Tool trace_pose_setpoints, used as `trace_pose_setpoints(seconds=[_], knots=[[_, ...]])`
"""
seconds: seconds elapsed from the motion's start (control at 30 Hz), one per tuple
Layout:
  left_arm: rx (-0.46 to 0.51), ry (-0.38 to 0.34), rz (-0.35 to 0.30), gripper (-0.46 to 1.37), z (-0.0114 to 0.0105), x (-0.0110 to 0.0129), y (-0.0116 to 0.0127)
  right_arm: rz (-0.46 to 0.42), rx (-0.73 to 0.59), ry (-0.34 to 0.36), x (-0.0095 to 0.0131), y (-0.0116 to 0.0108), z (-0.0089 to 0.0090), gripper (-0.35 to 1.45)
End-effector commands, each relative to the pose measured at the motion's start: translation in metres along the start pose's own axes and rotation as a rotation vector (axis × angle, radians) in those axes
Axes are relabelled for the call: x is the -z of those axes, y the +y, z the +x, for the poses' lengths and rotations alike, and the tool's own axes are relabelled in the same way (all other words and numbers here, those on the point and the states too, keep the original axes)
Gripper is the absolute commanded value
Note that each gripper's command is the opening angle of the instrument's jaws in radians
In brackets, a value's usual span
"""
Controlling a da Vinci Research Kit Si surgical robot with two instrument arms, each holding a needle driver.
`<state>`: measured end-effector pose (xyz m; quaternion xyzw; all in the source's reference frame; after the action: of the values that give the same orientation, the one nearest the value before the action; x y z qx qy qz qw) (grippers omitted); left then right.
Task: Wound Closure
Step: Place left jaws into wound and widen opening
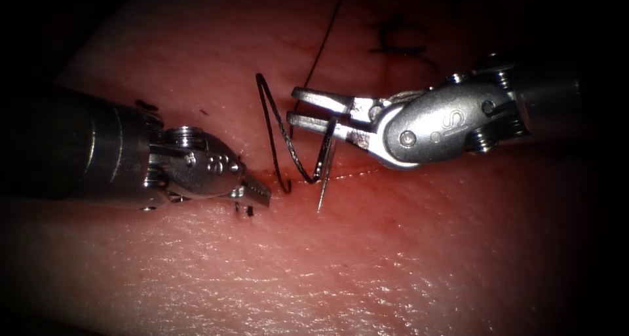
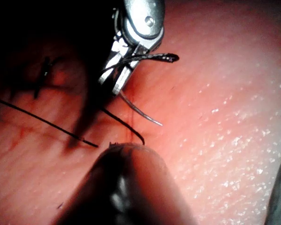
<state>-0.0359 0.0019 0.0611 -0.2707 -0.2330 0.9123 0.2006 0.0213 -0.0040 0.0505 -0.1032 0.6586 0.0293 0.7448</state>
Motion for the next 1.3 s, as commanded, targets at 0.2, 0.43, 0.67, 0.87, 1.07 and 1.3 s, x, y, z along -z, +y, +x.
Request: trace_pose_setpoints(seconds=[0.2,0.43,0.67,0.87,1.07,1.3], knots=[[0.022,-0.001,-0.006,-0.35,-0.0006,-0.0014,-0.0014,-0.010,-0.009,0.008,0.0002,0.0001,0.0011,-0.35],[0.043,-0.001,-0.007,-0.35,-0.0014,-0.0026,-0.0021,-0.009,-0.012,0.009,0.0002,0.0000,0.0015,-0.35],[0.059,-0.008,-0.027,-0.35,-0.0021,-0.0040,-0.0023,-0.010,-0.012,0.012,0.0004,-0.0001,0.0015,-0.35],[0.065,-0.016,-0.031,-0.35,-0.0022,-0.0049,-0.0033,-0.010,-0.012,0.012,0.0004,-0.0002,0.0016,-0.35],[0.099,-0.019,0.000,-0.26,-0.0029,-0.0052,-0.0059,-0.009,-0.011,0.013,0.0004,-0.0004,0.0017,-0.35],[0.128,-0.031,0.049,-0.35,-0.0044,-0.0057,-0.0076,-0.009,-0.011,0.013,0.0005,-0.0005,0.0018,-0.35]])
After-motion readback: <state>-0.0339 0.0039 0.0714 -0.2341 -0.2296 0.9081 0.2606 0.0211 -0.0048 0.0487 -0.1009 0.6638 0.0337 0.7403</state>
